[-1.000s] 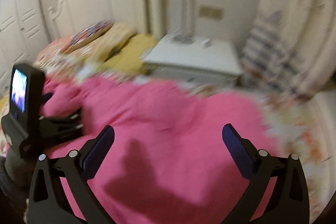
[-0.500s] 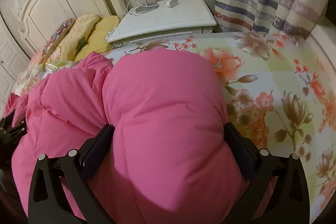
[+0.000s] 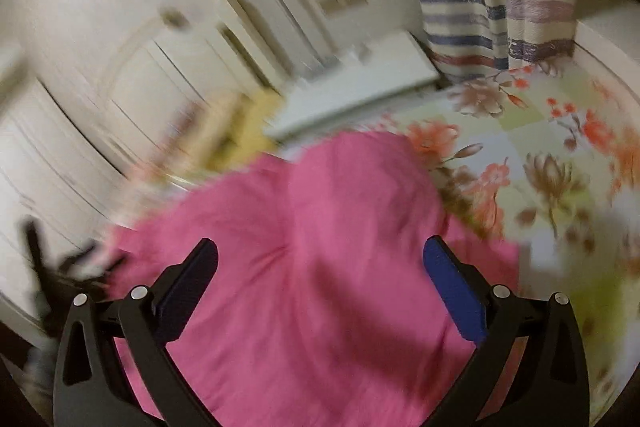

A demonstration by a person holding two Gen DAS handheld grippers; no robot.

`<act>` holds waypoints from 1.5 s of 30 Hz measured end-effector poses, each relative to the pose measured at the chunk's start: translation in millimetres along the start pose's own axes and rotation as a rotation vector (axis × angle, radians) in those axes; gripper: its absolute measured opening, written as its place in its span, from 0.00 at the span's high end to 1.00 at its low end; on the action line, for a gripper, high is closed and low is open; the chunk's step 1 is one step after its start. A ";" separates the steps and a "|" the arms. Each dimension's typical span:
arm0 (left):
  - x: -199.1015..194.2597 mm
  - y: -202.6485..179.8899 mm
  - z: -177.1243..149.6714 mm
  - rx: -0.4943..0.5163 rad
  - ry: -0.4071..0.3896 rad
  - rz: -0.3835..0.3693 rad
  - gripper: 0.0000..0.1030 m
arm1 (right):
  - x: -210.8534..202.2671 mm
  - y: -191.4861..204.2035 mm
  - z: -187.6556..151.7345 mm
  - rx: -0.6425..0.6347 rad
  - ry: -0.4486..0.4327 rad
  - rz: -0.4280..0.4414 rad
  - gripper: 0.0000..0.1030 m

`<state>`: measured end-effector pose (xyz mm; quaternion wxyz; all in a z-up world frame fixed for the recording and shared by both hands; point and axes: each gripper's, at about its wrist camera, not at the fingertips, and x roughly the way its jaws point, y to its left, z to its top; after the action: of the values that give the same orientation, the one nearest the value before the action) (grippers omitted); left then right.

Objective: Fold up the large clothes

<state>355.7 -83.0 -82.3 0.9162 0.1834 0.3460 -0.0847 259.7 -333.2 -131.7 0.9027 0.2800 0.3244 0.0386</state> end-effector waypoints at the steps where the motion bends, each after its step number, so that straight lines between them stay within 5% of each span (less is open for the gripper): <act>1: -3.1 -7.2 -5.3 0.034 -0.013 0.021 0.02 | -14.8 -1.6 -7.8 0.019 -0.020 0.022 0.04; 4: 16.5 -23.9 -20.9 0.069 0.029 0.028 0.02 | -63.6 -9.5 -46.4 0.079 -0.076 0.057 0.04; 7: 39.0 -14.8 -28.9 -0.041 0.043 -0.023 0.02 | -104.8 -16.5 -95.1 0.093 -0.084 0.060 0.04; 12: 48.8 -5.6 -29.6 -0.095 0.073 -0.073 0.02 | -112.9 -25.1 -161.9 0.132 0.095 0.055 0.04; 14: 48.8 -4.4 -31.8 -0.102 0.065 -0.081 0.02 | -106.9 -27.1 -170.6 0.150 0.103 0.048 0.04; 22: 53.7 3.7 -36.7 -0.144 0.067 -0.140 0.02 | -60.8 -16.5 -149.0 0.190 0.071 0.030 0.04; 33: 59.6 14.9 -41.4 -0.203 0.061 -0.175 0.02 | -0.9 -21.0 -94.9 0.260 -0.091 -0.027 0.04; 34: 59.9 15.7 -41.6 -0.211 0.062 -0.166 0.02 | -0.4 -24.9 -92.9 0.274 -0.115 0.019 0.06; 36: 58.8 17.1 -42.9 -0.227 0.062 -0.147 0.02 | -7.4 -41.1 -95.0 0.344 -0.190 0.111 0.52; 38: 56.0 15.6 -43.4 -0.223 0.058 -0.131 0.02 | -18.2 -56.3 -101.4 0.400 -0.242 0.233 0.58; 42: 39.9 -4.7 -44.5 -0.142 0.049 -0.029 0.02 | -53.1 -31.6 -104.3 0.270 -0.319 0.266 0.62; 45: 23.1 -19.8 -42.9 -0.083 0.061 -0.042 0.02 | -88.5 -10.8 -109.6 0.139 -0.376 0.275 0.63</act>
<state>341.5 -84.8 -132.9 0.9101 0.1404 0.3807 -0.0838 122.3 -311.9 -156.9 0.9120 0.3852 0.1113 0.0860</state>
